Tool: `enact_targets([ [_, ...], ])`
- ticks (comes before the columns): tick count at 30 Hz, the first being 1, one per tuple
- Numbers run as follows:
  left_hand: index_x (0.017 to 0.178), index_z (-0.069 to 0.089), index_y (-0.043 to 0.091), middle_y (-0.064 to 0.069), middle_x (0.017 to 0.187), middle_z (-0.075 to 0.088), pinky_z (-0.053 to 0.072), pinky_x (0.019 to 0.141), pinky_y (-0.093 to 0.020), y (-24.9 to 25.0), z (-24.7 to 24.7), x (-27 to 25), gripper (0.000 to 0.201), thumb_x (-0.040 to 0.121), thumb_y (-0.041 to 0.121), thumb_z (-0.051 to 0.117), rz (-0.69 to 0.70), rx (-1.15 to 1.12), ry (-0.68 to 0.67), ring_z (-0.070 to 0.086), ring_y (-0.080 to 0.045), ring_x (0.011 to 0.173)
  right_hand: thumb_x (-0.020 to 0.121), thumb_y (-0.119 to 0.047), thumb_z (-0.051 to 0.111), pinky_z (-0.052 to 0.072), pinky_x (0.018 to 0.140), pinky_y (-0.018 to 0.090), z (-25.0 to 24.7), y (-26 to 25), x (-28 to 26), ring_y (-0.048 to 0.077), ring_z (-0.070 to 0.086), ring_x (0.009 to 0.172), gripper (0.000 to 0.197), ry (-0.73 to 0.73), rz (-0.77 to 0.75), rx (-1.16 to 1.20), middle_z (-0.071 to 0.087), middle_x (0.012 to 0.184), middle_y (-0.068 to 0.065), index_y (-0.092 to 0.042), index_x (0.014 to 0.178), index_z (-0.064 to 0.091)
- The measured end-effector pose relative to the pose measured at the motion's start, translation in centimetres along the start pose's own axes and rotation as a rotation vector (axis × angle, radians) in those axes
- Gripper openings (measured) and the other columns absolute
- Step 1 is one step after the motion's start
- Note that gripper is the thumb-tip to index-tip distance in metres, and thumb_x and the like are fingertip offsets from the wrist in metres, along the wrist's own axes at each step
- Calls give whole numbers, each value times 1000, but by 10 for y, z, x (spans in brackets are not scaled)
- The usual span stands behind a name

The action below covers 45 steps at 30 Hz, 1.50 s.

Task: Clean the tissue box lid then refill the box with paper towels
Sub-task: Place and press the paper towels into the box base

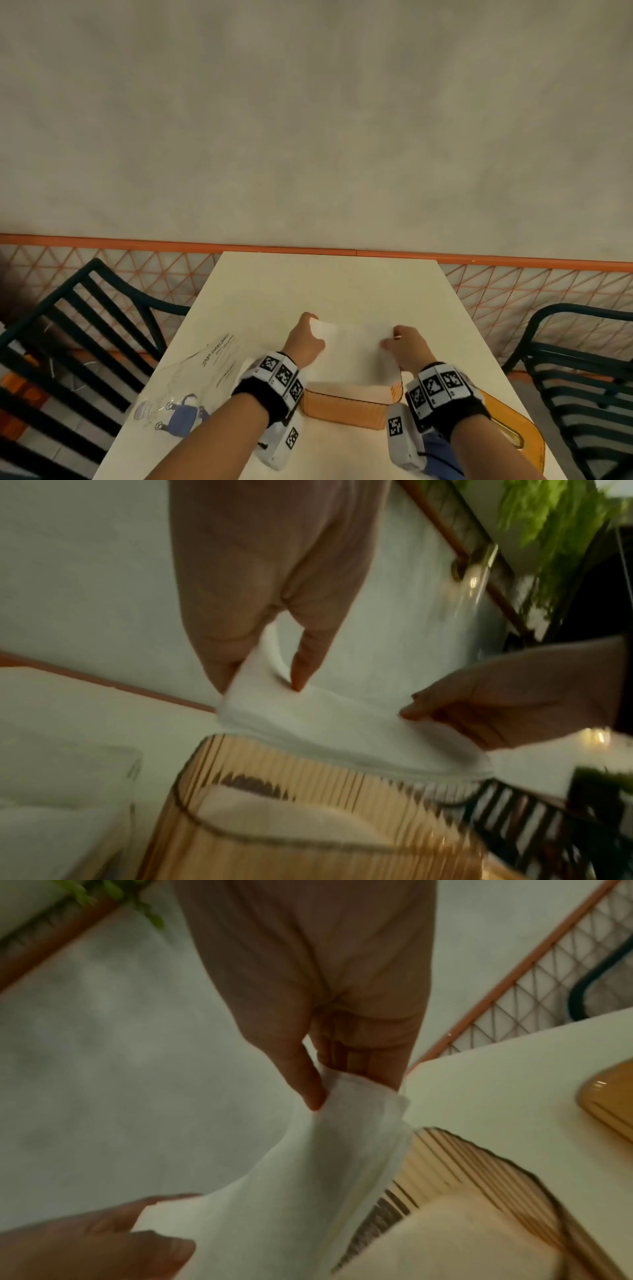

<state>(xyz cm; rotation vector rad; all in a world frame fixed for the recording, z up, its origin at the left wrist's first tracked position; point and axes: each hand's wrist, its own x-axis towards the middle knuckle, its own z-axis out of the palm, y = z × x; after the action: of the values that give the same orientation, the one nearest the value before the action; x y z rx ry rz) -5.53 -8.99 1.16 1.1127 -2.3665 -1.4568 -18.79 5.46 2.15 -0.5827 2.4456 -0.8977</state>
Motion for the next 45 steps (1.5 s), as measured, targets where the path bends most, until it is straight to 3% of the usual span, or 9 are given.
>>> enact_targets([
  [4,149,11,20,-17,119,59,45,73,-26,-10,24,10,71,90,-5,40,20,325,-7,56,-23,89,89,-10,51,52,91,41,20,16,5,35,59,105,10,-88,74,-156,62,113,21,-2,94,56],
  [6,150,7,21,-14,128,52,48,85,-29,-17,33,10,74,89,-8,38,70,508,-17,55,-23,104,92,-10,46,47,98,34,29,17,5,31,54,118,21,-105,80,-272,58,126,17,-3,109,57],
  [11,130,46,10,-9,135,41,41,97,-32,-28,46,4,45,89,-7,40,323,852,90,38,-26,123,93,-4,41,47,92,30,43,20,0,27,55,115,37,-22,-104,-498,53,127,13,-8,129,41],
  [17,135,47,17,-11,147,30,36,109,-32,-43,57,14,50,87,13,61,20,739,-194,37,-27,132,89,-8,56,38,104,29,57,24,7,21,47,126,45,-242,-331,-654,50,135,4,-26,131,52],
  [23,139,42,17,-10,147,31,38,109,-32,-43,58,16,62,83,23,69,-63,682,-220,40,-26,132,87,-8,61,33,109,29,64,23,15,22,43,130,47,-340,-347,-737,47,140,4,-27,130,55],
  [29,115,57,15,-2,119,56,47,94,-28,-47,13,-16,24,95,17,44,133,566,290,51,-16,110,91,-12,52,41,103,27,43,31,11,16,48,122,39,-122,-437,-593,53,130,0,-25,128,54],
  [33,126,45,9,-10,132,43,42,97,-33,-93,-32,-33,37,97,31,43,-268,563,335,43,-25,122,93,-13,47,48,89,28,29,50,5,20,53,110,40,109,-372,-435,52,120,4,-20,132,48],
  [36,133,36,3,-13,138,38,38,105,-35,-121,-38,-39,61,93,48,46,-532,650,214,42,-28,128,96,-16,44,48,90,35,40,57,7,29,56,112,49,6,-188,-343,45,132,14,-13,142,29],
  [45,132,32,9,-9,138,38,41,101,-34,-137,-18,-47,56,90,37,57,-507,628,260,43,-26,128,94,-4,32,47,84,38,57,65,11,33,59,106,44,-23,18,-336,58,120,19,-7,138,26],
])
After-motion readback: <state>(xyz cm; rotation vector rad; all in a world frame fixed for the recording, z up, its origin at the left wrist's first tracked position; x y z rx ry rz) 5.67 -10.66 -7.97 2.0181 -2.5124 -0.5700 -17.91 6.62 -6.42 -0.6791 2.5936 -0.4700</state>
